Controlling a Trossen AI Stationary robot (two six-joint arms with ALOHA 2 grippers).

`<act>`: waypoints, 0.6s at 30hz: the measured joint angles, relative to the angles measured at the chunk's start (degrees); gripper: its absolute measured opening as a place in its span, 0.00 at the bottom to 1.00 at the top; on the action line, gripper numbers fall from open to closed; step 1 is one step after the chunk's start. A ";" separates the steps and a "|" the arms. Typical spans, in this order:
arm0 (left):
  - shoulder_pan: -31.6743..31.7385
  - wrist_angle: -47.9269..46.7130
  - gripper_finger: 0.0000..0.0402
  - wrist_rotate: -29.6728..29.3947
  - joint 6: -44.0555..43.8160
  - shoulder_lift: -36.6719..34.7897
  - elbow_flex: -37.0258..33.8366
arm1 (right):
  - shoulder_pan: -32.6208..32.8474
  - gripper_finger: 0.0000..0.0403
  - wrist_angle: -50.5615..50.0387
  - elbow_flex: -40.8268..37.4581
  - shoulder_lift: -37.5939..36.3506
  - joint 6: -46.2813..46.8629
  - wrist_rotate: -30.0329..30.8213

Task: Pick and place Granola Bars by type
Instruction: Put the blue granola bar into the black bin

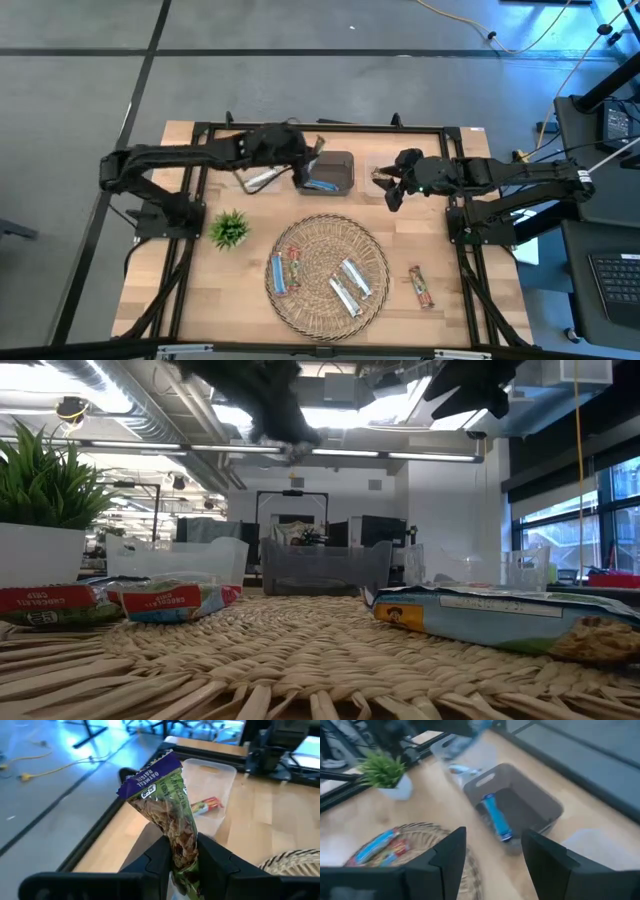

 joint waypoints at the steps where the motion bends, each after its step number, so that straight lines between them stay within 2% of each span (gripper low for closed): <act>1: 0.70 1.53 0.18 1.93 0.70 1.48 0.00 | -0.01 0.48 -0.12 0.00 0.00 0.74 -1.03; 5: 2.26 6.35 0.18 6.26 2.52 7.52 0.00 | 0.00 0.48 -2.53 0.00 0.00 4.86 -3.78; 12: 3.82 8.11 0.18 6.15 6.79 16.27 0.00 | 0.00 0.48 -10.41 0.00 0.00 12.70 -3.85; 18: 4.28 8.12 0.19 5.21 7.76 21.37 0.00 | 0.00 0.48 -12.40 0.00 0.00 15.59 -5.48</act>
